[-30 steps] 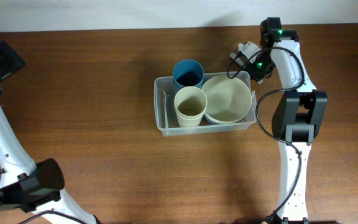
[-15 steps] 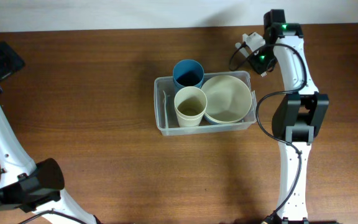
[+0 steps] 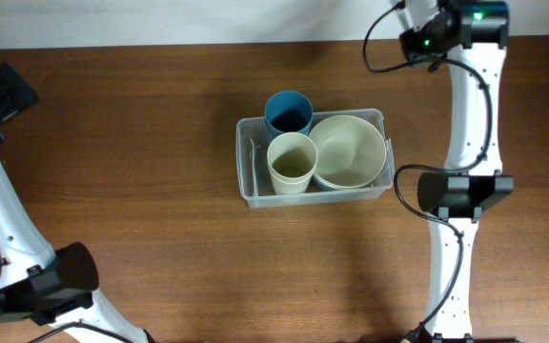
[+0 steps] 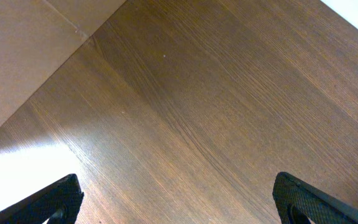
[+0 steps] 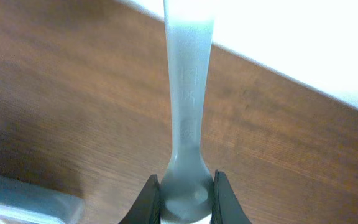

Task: Pack container
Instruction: 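Lift the fork upward with the right gripper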

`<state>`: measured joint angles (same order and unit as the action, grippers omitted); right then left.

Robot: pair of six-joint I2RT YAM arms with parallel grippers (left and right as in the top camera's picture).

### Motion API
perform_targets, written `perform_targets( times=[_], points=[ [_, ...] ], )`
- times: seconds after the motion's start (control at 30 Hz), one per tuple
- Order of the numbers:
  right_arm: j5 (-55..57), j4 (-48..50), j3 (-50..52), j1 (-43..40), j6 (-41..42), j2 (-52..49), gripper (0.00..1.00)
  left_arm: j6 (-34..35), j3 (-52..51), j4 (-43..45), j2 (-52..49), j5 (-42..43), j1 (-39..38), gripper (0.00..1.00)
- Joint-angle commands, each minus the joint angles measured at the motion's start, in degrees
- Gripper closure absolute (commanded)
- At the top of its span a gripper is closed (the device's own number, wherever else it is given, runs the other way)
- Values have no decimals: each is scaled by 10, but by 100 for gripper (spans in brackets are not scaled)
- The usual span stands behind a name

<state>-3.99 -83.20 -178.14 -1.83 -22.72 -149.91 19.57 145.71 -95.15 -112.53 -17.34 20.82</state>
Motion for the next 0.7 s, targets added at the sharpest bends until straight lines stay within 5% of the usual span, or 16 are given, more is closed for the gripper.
perform_targets(
  times=[0.0, 0.2, 0.67],
  points=[
    [-71, -9, -19, 12, 90, 53, 96, 8, -4, -1, -6, 0, 3, 0],
    [-128, -36, -19, 29, 118, 105, 96, 8, -4, -1, -6, 0, 3, 0],
    [-241, -75, -19, 117, 332, 226, 96, 8, -4, -1, -6, 0, 3, 0]
  ],
)
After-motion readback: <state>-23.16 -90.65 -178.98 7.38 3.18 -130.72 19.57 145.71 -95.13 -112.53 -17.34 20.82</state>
